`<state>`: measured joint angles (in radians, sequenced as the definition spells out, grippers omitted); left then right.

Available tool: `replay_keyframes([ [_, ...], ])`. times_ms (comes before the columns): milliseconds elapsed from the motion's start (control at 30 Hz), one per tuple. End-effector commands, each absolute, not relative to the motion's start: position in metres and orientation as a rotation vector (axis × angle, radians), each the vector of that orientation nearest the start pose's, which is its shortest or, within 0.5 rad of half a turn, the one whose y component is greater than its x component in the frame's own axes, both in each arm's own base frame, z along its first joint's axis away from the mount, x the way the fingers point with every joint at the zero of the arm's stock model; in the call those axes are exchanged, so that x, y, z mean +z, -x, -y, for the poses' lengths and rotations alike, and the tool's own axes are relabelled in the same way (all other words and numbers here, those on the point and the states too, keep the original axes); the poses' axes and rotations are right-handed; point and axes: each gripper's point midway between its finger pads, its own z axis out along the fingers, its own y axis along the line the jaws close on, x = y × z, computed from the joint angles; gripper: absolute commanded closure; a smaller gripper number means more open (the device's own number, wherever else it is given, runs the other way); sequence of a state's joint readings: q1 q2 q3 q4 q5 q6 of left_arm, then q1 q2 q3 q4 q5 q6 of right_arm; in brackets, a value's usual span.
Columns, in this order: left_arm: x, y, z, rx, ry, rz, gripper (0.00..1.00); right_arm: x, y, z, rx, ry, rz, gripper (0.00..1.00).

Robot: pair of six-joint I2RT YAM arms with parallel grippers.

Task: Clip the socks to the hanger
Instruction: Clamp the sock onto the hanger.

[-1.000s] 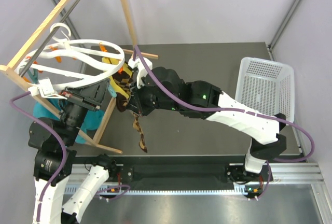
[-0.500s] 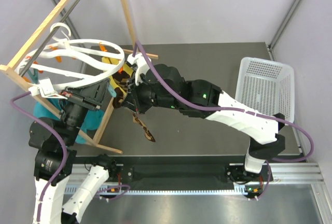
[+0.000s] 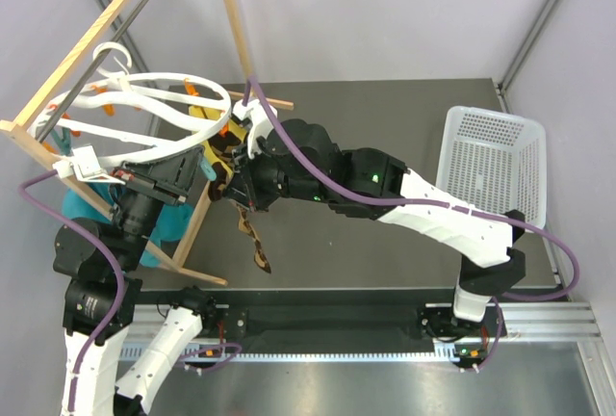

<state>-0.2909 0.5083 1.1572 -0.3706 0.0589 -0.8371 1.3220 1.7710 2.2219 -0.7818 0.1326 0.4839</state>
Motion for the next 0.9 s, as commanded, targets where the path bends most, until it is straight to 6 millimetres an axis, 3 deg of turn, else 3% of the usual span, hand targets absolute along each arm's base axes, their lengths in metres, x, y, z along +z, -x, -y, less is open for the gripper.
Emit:
replay_keyframes([
  [0, 0.459, -0.179, 0.095, -0.989, 0.366, -1.397, 1.00, 0.459, -0.122, -0.479, 1.172, 0.692, -1.803, 1.00],
  [167, 0.458, -0.178, 0.095, -0.988, 0.365, -1.404, 1.00, 0.468, -0.123, -0.477, 1.193, 0.672, -1.779, 1.00],
  [333, 0.460, -0.177, 0.095, -0.985, 0.363, -1.397, 1.00, 0.462, -0.121, -0.483, 1.217, 0.672, -1.791, 1.00],
  [533, 0.459, -0.177, 0.091, -0.953, 0.358, -1.397, 1.00, 0.478, -0.123, -0.474, 1.241, 0.630, -1.763, 1.00],
  [767, 0.456, -0.179, 0.088, -0.918, 0.355, -1.406, 1.00, 0.467, -0.119, -0.482, 1.266, 0.652, -1.794, 1.00],
  [867, 0.454, -0.179, 0.087, -0.904, 0.352, -1.411, 1.00, 0.472, -0.121, -0.478, 1.265, 0.635, -1.786, 1.00],
])
